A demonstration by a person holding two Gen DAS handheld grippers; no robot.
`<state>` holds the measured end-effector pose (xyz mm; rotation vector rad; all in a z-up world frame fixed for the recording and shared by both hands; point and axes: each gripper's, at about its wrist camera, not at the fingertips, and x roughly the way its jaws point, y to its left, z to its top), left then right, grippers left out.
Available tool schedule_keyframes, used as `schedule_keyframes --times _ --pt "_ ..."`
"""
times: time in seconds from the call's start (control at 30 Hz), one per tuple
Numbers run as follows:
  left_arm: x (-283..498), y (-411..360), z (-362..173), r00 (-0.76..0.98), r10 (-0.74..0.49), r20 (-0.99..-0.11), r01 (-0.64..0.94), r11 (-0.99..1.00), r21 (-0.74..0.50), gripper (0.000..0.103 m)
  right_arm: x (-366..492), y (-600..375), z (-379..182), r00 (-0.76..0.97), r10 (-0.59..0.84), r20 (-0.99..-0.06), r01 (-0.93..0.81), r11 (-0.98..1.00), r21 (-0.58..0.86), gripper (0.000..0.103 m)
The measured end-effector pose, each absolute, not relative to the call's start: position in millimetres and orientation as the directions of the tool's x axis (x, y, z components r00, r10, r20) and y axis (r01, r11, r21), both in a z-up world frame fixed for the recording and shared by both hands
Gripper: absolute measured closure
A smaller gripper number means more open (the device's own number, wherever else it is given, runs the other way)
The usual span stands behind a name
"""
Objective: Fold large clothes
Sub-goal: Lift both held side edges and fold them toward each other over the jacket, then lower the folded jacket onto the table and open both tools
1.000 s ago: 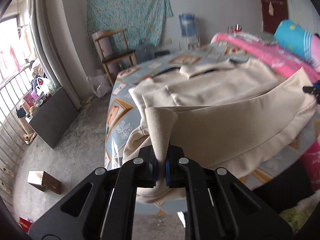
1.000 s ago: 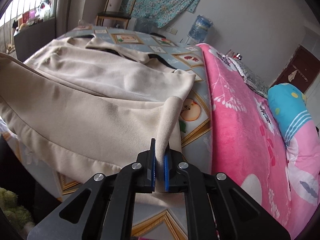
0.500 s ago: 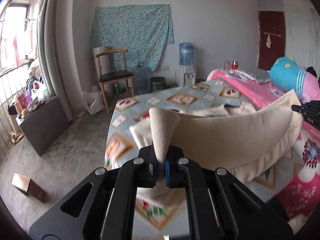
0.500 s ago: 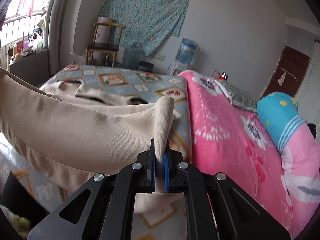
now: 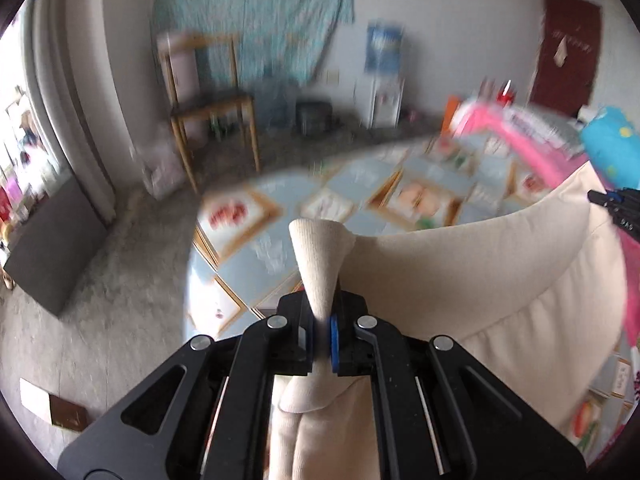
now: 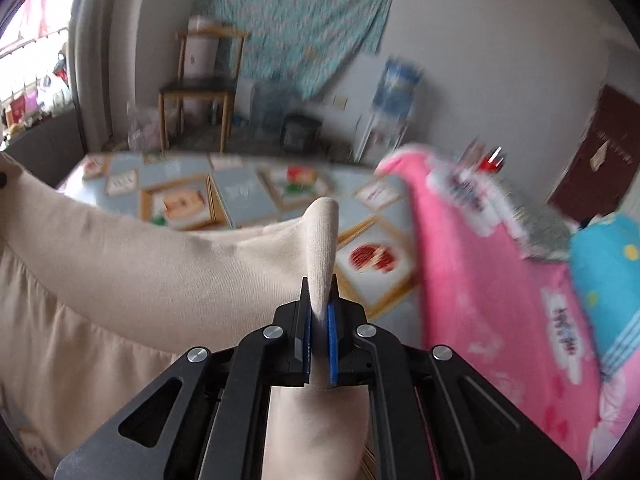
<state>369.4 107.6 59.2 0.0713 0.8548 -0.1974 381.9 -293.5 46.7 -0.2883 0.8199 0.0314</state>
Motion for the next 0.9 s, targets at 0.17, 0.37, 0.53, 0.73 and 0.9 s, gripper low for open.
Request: schedule_keyframes --times 0.17,0.37,0.53,0.73,0.9 --pt "406.4 115.6 -16.1 0.482 -0.135 -0.866 0.153 0.986 -0.069 0.084 418.3 -308.7 -16.9 0.557 -0.165 -0.814 -0.107 0.958 -0.267 0.087" --pt "395.5 147.5 12.7 0.573 -0.073 -0.816 0.082 0.996 -0.032 0.079 395.3 -336.5 17.5 0.627 -0.254 -0.736 0.01 0.948 -0.318 0.061" --pt "346.4 152.0 44.0 0.599 -0.223 -0.769 0.212 0.97 -0.116 0.08 320.6 -337.3 63.4 0.715 -0.083 -0.695 -0.074 0.978 -0.193 0.061" --pt "263.0 122.6 14.0 0.504 -0.257 -0.825 0.318 0.943 -0.099 0.079 241.8 -325.2 20.1 0.579 0.13 -0.805 -0.224 0.975 -0.004 0.063" --pt "238.4 149.4 -17.0 0.535 -0.189 -0.823 0.195 0.976 -0.097 0.078 234.3 -370.8 -25.0 0.503 0.257 -0.825 -0.08 0.964 0.252 0.082"
